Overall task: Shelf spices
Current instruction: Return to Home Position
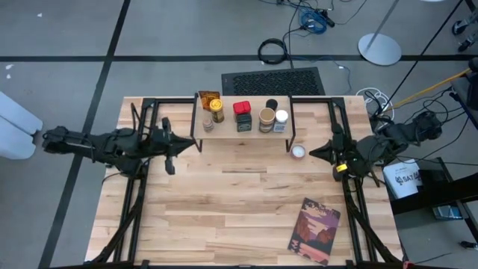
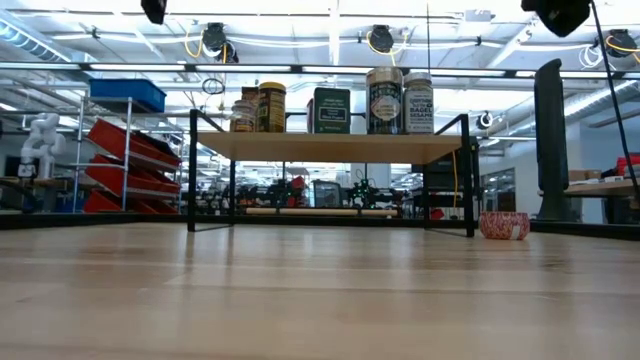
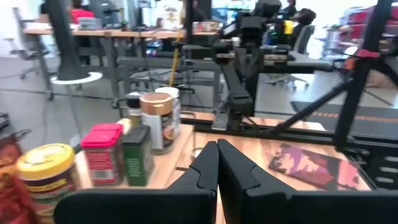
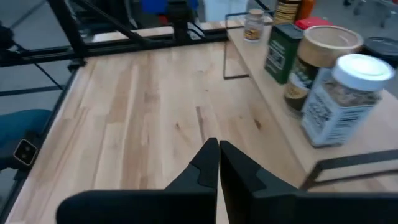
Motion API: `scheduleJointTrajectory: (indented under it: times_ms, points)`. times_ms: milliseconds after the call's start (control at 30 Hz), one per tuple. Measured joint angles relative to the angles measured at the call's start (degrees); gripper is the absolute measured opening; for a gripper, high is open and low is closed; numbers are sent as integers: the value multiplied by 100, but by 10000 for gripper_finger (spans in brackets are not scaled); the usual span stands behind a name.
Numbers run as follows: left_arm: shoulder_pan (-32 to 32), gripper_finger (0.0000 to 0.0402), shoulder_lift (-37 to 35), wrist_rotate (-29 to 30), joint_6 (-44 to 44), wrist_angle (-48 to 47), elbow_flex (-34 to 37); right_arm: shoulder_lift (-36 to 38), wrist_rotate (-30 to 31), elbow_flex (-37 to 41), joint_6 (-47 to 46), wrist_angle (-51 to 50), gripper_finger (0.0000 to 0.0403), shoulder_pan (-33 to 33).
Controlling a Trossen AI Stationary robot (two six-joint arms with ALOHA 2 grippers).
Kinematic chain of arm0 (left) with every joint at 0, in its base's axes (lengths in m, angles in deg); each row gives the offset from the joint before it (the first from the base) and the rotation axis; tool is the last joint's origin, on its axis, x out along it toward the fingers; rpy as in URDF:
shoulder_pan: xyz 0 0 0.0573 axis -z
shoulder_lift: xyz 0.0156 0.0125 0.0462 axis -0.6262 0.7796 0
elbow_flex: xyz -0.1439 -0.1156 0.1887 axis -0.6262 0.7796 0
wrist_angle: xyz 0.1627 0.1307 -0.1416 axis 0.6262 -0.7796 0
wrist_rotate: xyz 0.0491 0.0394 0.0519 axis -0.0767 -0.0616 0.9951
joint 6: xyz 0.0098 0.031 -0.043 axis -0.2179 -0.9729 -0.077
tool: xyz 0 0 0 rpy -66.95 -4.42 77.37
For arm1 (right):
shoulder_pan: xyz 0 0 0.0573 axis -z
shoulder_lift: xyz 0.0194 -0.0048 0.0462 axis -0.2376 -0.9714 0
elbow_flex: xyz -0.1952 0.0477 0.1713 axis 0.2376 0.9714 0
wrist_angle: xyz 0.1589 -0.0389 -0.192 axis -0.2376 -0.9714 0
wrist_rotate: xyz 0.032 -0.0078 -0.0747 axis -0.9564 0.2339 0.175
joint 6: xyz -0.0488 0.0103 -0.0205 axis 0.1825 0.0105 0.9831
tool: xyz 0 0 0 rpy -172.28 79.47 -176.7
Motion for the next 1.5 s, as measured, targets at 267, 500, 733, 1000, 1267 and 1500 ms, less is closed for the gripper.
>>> scheduleJointTrajectory:
  times_ms: [267,500,733,1000,1267,1500]
  points:
    - [-345,4,-292,-574,7,507,668,442,-549,850,98,1085,0,-1]
    - [-524,4,-753,-1024,156,1230,1498,549,-975,1877,364,2544,0,3]
    - [-780,4,-1197,-1619,300,1508,2117,554,-1193,2648,499,3862,0,6]
    - [-1122,4,-1372,-2026,500,1916,2702,739,-1234,3324,473,4486,0,6]
    - [-1340,4,-1372,-2215,602,2405,3121,875,-1389,3963,543,5345,0,8]
    - [-1539,4,-1375,-2254,504,2416,3290,889,-1520,4284,645,5759,0,6]
